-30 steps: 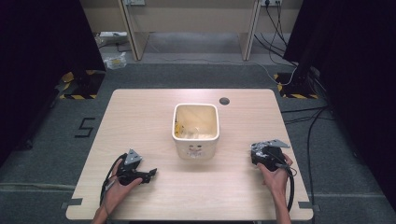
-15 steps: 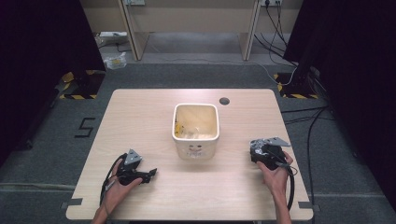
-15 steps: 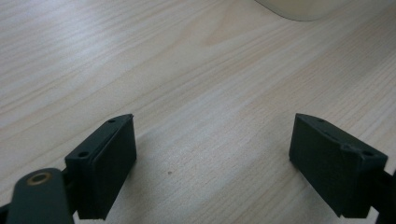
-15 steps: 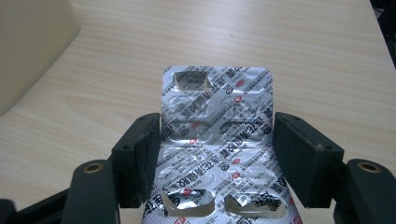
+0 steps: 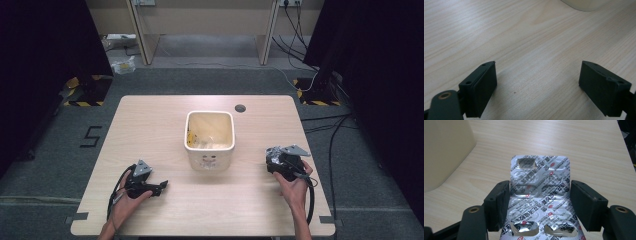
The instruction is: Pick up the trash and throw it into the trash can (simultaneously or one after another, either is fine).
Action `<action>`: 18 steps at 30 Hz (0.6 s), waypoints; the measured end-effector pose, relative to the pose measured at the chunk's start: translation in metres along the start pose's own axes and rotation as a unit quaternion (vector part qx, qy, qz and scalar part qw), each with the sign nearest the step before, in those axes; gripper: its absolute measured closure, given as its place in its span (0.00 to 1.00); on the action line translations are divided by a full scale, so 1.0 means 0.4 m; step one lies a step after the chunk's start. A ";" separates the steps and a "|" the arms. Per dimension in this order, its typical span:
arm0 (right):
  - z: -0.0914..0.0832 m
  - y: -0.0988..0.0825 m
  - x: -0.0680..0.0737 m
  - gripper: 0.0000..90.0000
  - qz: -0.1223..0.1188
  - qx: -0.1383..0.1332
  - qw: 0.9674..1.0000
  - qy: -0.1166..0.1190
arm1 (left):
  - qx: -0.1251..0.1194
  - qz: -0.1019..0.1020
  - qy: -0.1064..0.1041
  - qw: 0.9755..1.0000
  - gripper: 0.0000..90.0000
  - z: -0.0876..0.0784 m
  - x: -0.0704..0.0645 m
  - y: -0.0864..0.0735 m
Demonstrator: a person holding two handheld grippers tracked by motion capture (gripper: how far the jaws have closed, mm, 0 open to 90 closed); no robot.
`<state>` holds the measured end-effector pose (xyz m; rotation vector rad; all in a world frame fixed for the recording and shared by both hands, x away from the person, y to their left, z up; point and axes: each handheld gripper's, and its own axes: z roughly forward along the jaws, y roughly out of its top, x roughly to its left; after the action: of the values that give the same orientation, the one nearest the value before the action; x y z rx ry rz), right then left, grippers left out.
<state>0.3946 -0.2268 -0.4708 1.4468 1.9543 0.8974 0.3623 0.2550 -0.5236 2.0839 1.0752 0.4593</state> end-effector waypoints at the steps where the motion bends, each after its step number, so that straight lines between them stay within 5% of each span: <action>1: 0.000 0.000 0.000 0.38 -0.002 0.001 1.000 0.000 | 0.000 0.000 0.000 1.000 0.16 0.000 0.000 0.000; 18: -0.040 0.038 0.014 0.38 -0.016 -0.025 1.000 0.004 | 0.001 0.000 0.000 1.000 0.16 0.000 0.000 0.000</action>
<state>0.3901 -0.2213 -0.4493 1.3821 1.9412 0.9318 0.3623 0.2550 -0.5235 2.0849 1.0754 0.4584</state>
